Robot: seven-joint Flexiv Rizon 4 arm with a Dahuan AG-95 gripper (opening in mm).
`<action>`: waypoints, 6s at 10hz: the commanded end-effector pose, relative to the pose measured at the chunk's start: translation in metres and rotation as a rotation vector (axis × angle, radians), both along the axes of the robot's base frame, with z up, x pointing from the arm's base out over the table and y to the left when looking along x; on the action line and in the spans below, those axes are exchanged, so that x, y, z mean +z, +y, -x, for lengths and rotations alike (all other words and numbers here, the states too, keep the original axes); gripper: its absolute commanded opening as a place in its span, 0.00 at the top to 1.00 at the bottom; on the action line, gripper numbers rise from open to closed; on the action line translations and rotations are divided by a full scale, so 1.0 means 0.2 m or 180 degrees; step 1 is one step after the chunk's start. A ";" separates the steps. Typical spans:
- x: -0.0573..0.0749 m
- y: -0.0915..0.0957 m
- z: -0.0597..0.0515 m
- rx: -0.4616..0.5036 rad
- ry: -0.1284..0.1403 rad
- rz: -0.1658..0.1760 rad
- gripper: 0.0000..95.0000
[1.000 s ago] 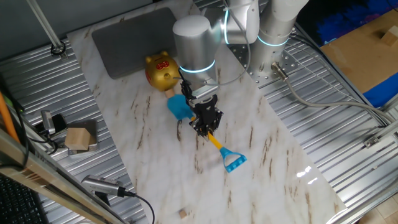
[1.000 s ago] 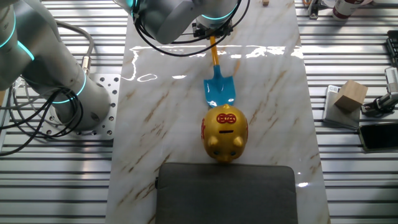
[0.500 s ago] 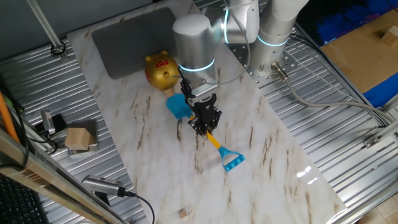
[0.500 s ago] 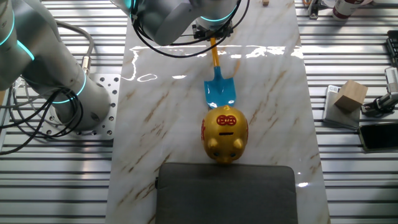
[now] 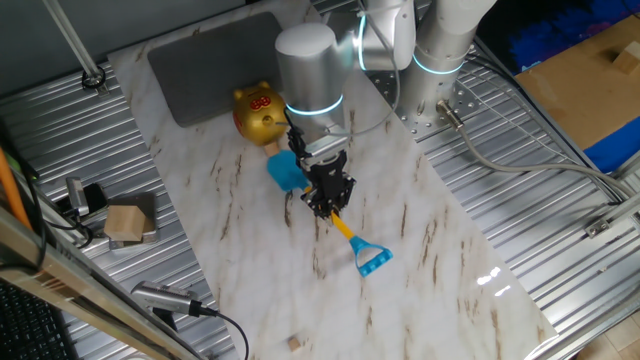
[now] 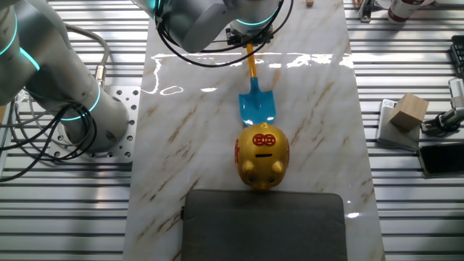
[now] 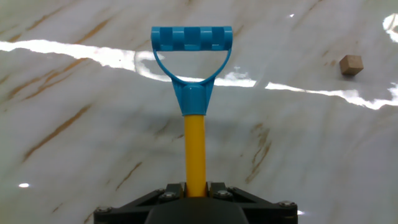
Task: Use a shovel to scoop up an object
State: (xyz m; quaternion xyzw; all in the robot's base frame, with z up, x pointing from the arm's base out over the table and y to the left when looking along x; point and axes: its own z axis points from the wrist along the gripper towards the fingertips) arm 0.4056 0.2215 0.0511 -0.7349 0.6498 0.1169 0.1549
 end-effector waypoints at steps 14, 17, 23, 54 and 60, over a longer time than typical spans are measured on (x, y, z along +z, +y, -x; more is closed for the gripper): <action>0.00 -0.01 -0.04 0.0116 -0.0027 0.0033 1.00; -0.02 -0.02 -0.04 0.0131 -0.0028 0.0059 1.00; -0.03 -0.04 -0.03 0.0156 -0.0025 0.0116 1.00; -0.01 0.05 0.07 -0.0013 0.0051 0.0110 1.00; 0.00 0.04 0.06 0.0019 0.0016 0.0055 1.00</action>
